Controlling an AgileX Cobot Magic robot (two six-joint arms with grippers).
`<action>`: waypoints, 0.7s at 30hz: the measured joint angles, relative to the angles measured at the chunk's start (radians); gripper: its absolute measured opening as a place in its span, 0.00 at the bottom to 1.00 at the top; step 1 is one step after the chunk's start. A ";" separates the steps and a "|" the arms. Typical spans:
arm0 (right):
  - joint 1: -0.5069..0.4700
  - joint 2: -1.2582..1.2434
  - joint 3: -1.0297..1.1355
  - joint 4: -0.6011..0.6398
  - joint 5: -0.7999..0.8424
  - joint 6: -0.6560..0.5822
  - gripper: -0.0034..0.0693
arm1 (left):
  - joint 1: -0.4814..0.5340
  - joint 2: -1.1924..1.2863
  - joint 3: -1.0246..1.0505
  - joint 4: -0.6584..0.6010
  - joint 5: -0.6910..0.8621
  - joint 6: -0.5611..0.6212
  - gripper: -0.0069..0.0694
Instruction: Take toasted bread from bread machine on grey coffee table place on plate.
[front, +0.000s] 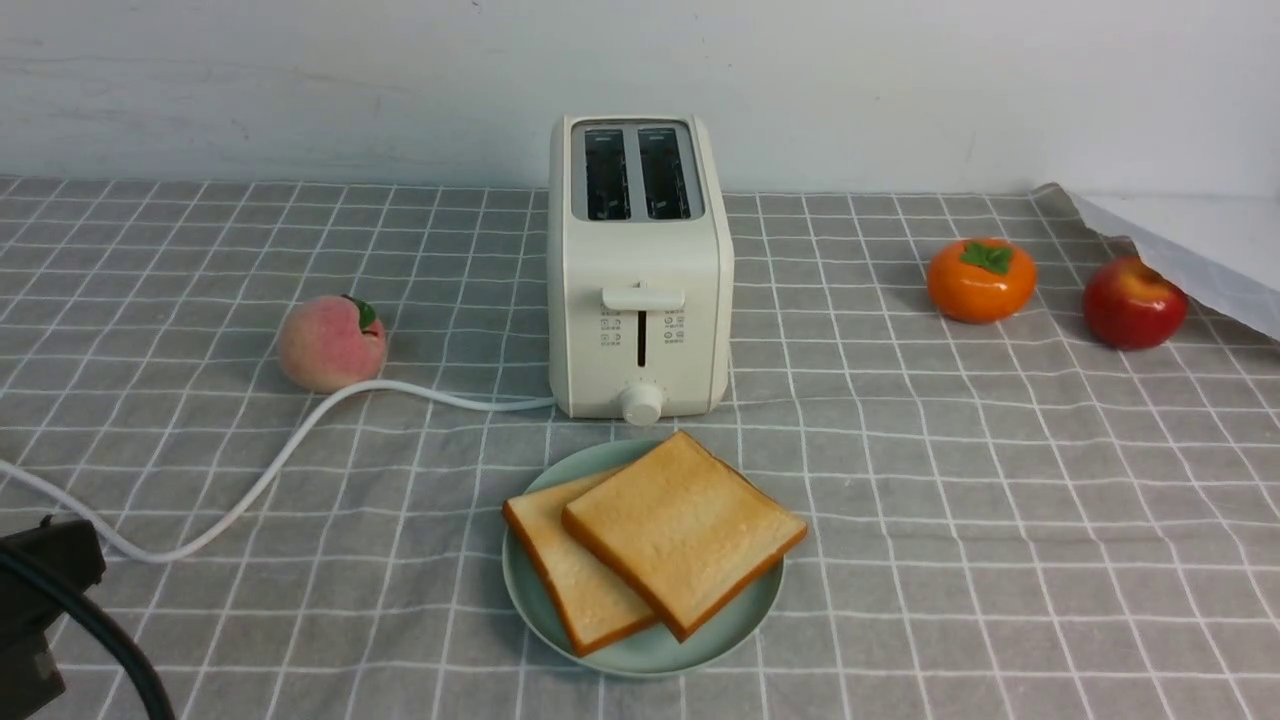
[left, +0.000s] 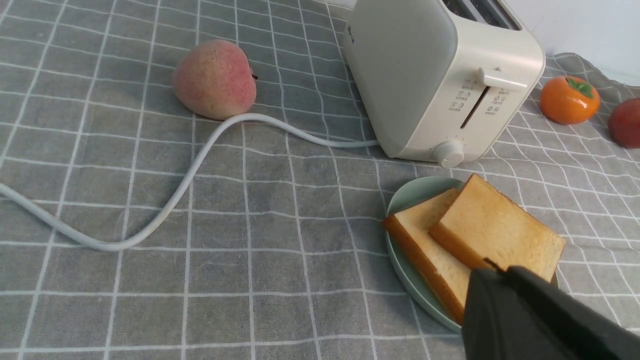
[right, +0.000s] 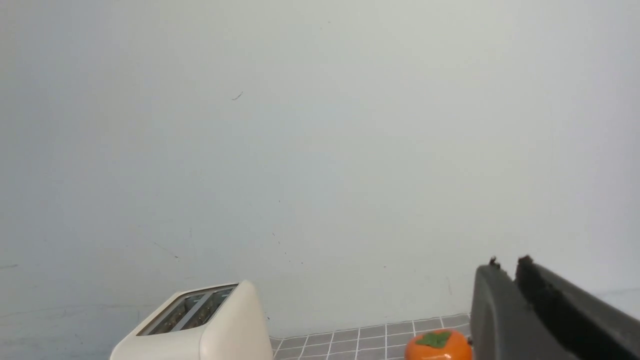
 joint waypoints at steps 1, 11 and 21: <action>0.000 0.000 0.000 0.000 -0.001 0.000 0.12 | 0.000 0.000 0.000 0.000 0.000 0.000 0.07; 0.000 0.000 0.000 0.000 -0.001 0.000 0.15 | 0.000 -0.058 0.071 0.036 -0.070 -0.006 0.07; 0.000 0.000 0.000 0.000 -0.001 0.000 0.16 | 0.000 -0.447 0.489 0.252 -0.260 -0.201 0.07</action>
